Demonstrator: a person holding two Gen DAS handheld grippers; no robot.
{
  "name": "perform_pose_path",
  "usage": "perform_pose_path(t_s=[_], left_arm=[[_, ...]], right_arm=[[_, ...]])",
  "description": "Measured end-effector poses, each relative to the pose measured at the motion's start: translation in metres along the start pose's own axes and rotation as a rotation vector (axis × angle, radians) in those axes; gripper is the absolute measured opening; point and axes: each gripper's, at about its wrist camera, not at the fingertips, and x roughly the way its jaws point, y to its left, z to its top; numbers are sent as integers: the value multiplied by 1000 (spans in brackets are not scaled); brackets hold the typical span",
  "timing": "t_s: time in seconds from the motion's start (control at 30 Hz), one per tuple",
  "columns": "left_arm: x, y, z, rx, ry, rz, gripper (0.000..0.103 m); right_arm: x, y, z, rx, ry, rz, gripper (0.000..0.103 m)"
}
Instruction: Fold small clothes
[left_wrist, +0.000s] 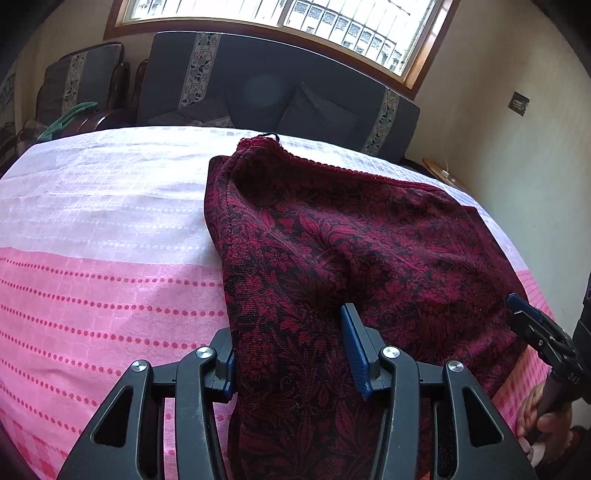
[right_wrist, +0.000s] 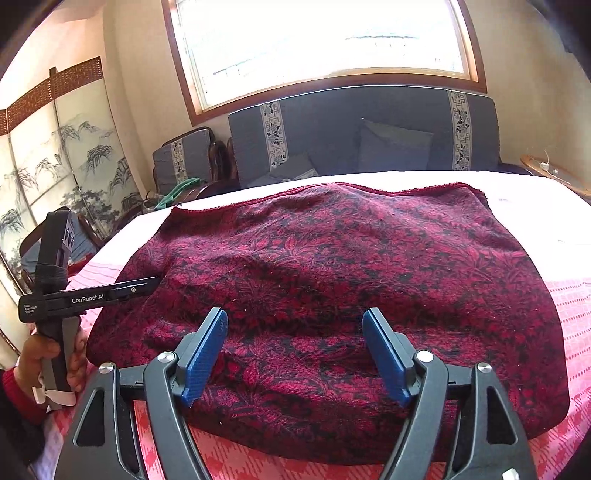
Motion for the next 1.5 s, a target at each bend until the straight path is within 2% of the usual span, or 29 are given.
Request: perform_pose_path(t_s=[0.13, 0.23, 0.3, 0.33, 0.37, 0.43, 0.5, 0.63, 0.73, 0.77, 0.87, 1.03, 1.1, 1.2, 1.23, 1.3, 1.33, 1.5], left_arm=[[0, 0, 0, -3, 2, -2, 48], [1, 3, 0, -11, 4, -12, 48], [1, 4, 0, -12, 4, -15, 48], [1, 4, 1, -11, 5, -17, 48], [1, 4, 1, -10, 7, -19, 47], [1, 6, 3, -15, 16, -31, 46], [0, 10, 5, -39, 25, -51, 44], [-1, 15, 9, -94, 50, -82, 37], [-4, 20, 15, -136, 73, -117, 28], [-5, 24, 17, -161, 79, -139, 24], [-6, 33, 23, -210, 104, -176, 23], [3, 46, 32, -222, 166, -240, 24], [7, 53, 36, -239, 197, -269, 29], [19, 58, 42, -251, 234, -300, 42], [22, 62, 43, -260, 232, -312, 48], [24, 62, 46, -271, 210, -316, 49], [25, 60, 47, -272, 200, -306, 48], [12, 46, 49, -347, 174, -252, 29]], right_arm=[[-1, -2, 0, 12, 2, -1, 73], [4, -4, 4, 59, 31, 59, 72], [8, 6, 16, 8, 38, 58, 64], [12, 11, 24, -34, 42, 58, 55], [16, 15, 34, -63, 48, 62, 41], [27, 19, 54, -113, 58, 51, 25], [41, 19, 71, -155, 75, 40, 18], [82, 7, 94, -151, 162, 20, 16], [129, -2, 87, -131, 335, 22, 15], [136, -4, 83, -137, 348, 29, 15], [138, -4, 81, -136, 339, 31, 15], [137, -6, 72, -134, 292, 41, 15], [134, -8, 71, -121, 290, 52, 15], [132, -7, 71, -120, 290, 56, 15], [132, -8, 72, -113, 289, 63, 15], [132, -13, 71, -97, 289, 80, 15], [132, -15, 72, -90, 290, 87, 15], [132, -17, 73, -87, 293, 94, 15]])
